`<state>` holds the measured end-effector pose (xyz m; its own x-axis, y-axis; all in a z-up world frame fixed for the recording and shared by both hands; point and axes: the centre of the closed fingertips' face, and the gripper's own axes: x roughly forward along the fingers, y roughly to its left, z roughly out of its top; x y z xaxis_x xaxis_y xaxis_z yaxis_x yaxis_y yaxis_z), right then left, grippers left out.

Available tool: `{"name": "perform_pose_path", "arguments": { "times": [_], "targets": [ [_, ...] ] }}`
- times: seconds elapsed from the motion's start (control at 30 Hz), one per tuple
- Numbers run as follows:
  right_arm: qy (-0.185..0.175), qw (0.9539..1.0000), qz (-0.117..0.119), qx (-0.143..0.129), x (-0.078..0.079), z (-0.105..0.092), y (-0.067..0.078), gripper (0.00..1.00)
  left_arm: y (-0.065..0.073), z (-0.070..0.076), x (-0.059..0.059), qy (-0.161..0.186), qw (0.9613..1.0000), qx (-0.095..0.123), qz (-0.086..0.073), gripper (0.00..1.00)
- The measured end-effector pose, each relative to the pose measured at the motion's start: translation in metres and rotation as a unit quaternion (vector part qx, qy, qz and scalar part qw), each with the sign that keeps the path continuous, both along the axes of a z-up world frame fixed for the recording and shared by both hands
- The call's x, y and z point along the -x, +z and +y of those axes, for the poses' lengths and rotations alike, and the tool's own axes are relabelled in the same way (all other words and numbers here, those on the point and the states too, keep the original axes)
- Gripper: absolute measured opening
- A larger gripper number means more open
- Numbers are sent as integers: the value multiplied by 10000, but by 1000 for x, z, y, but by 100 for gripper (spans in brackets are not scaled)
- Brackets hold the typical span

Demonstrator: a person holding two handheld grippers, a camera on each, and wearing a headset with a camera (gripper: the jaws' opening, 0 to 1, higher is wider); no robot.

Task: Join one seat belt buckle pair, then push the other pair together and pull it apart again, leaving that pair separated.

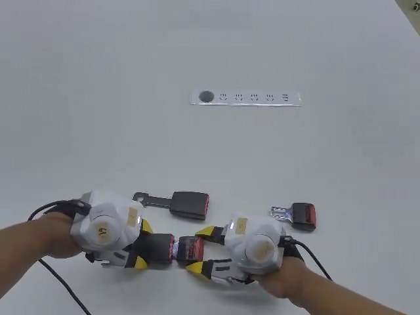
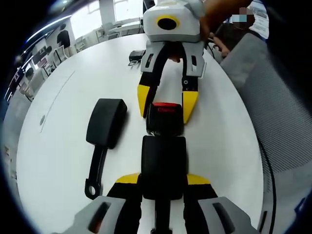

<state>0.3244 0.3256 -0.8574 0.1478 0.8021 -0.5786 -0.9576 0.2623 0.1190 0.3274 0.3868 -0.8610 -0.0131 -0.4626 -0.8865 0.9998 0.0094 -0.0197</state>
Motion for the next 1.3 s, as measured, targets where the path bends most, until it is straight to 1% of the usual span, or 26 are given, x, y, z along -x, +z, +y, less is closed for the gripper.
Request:
{"name": "perform_pose_path", "arguments": {
  "times": [0.07, 0.1, 0.17, 0.33, 0.57, 0.67, 0.77, 0.87, 1.1, 1.23, 1.3],
  "targets": [
    [-12, 10000, -5, 17, 0, 3, 1, 35, 0, 0, 0, 6, 10000, -9, 2, 34],
    [-26, 10000, 17, 76, 0, 1, 0, 35, 0, 1, 0, -12, 10000, -34, -6, 34],
    [-24, 10000, 29, 42, -1, 0, 0, 35, 0, 1, 0, 11, 10000, -31, 2, 34],
    [-3, 9999, 0, 116, 0, 2, 0, 35, 0, 1, 1, 9, 10000, -28, 0, 34],
    [59, 9999, -45, 145, 0, 2, 0, 35, 0, 1, 1, -12, 10000, -36, -9, 34],
    [76, 9998, -72, 180, 0, 2, 0, 35, 1, 1, 2, -15, 10000, -6, -17, 34],
    [63, 9998, -88, 168, 0, 2, -1, 35, 1, 2, 2, 9, 10000, 84, -30, 34],
    [104, 9996, -132, 213, 0, 2, -1, 35, 1, 1, 2, -18, 9999, 130, -39, 34],
    [192, 9988, -312, 327, 1, 1, -1, 35, 2, 2, 2, -75, 9994, 335, 6, 34],
    [252, 9985, -368, 309, 1, 1, -1, 34, 2, 3, 2, -41, 9989, 470, 32, 34],
    [276, 9983, -402, 319, 1, 1, -1, 34, 2, 2, 3, -53, 9988, 496, 29, 34]
  ]
}}
